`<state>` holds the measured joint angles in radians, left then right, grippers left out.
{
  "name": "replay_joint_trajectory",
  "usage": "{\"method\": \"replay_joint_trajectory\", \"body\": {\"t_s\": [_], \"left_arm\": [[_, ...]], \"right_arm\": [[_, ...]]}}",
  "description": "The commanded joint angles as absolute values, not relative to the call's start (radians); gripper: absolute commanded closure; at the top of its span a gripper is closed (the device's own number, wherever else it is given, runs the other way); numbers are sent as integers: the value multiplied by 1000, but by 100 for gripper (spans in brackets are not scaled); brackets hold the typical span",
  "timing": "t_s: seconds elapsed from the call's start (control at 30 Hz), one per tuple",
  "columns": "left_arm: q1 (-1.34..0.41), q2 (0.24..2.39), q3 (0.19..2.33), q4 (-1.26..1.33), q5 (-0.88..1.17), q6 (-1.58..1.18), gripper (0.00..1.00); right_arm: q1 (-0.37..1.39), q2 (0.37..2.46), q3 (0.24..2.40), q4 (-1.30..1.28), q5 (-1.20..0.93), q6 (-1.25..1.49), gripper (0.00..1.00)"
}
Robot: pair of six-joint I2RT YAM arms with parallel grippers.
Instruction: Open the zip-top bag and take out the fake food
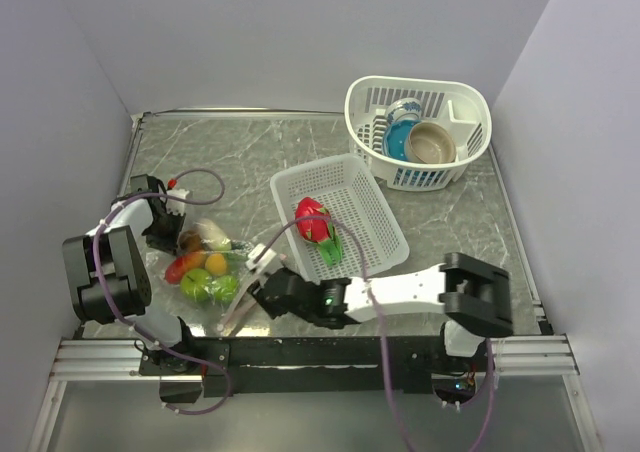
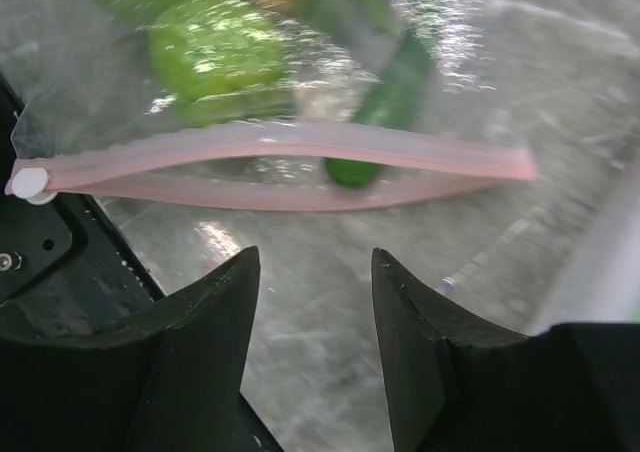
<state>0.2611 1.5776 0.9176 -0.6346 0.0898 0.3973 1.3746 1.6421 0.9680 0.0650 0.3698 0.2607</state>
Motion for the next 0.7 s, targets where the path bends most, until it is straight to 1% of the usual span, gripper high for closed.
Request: {"method": "replay_joint_trajectory", "body": {"t_s": [0.0,0.13,0.23,0.33,0.43,0.67], "left_arm": [[259,1545,904,-614,69,402,99],[259,1532,896,-615,67,411,99],[261,1531,897,-621,78,414,99],[259,1531,893,-623,84,416,99],[259,1528,888,-624,89,423,99],[259,1506,876,-624,87,436,99]], "right_arm": [[1387,1736,1052,115,417,232,43],[1384,1781,1071,156,434,233,40],[1371,1815,1084,173,474,238,33],[1345,1842,1100,195,469,261,30],[1327,1880,1124,212,442,271,29],[1302,1979,1215,175,420,298,30]]}}
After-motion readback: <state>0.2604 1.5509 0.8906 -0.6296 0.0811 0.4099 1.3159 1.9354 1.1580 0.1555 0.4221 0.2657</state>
